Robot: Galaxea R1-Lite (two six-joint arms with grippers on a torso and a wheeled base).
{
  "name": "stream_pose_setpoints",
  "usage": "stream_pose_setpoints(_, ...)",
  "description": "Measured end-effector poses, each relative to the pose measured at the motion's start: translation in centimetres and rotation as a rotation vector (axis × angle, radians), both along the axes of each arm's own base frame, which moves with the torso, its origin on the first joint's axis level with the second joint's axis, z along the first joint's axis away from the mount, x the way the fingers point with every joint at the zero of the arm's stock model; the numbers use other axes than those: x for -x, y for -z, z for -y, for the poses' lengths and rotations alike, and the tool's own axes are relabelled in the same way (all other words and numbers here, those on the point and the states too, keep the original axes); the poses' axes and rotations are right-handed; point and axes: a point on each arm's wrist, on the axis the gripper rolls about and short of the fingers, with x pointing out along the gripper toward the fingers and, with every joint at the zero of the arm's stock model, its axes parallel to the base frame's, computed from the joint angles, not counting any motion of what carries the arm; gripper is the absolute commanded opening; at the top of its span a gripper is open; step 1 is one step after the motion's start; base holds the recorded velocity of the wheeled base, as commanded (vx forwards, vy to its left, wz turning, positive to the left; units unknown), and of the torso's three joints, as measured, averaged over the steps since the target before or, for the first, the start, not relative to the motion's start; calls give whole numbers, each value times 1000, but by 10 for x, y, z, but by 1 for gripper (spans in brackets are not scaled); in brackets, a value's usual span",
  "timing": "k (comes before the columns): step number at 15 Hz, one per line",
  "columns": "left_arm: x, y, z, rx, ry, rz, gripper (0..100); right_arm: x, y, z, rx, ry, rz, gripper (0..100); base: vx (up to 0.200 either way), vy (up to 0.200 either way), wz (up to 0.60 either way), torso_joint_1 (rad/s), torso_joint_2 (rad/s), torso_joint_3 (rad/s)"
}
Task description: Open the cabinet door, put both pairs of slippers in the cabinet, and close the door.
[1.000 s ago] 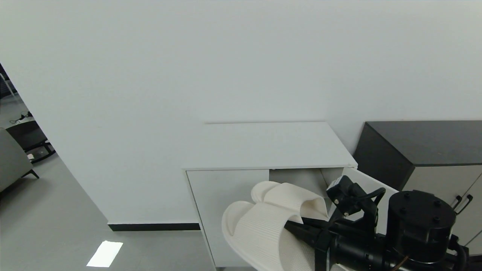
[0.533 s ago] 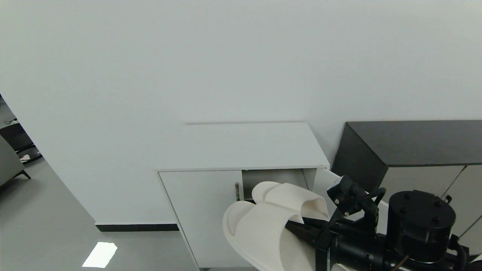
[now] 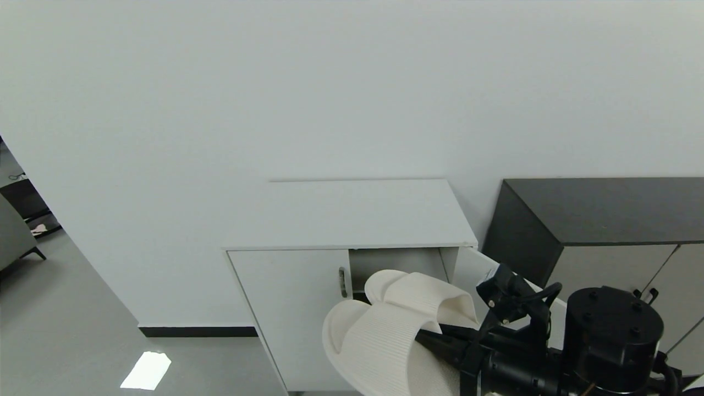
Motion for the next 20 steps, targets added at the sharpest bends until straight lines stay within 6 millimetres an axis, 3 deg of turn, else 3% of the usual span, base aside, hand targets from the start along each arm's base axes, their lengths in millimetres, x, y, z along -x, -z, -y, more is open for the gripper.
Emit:
stream_pose_setpoints(9,0,0,0,0,0,0,0,0,3,-1,1,-21,-4,0,0,0,0,-149,323,167)
stream_pose_setpoints(20,0,0,0,1,0,0,0,4,4,-3,9,-38,6,0,0,0,0,-241,533,289)
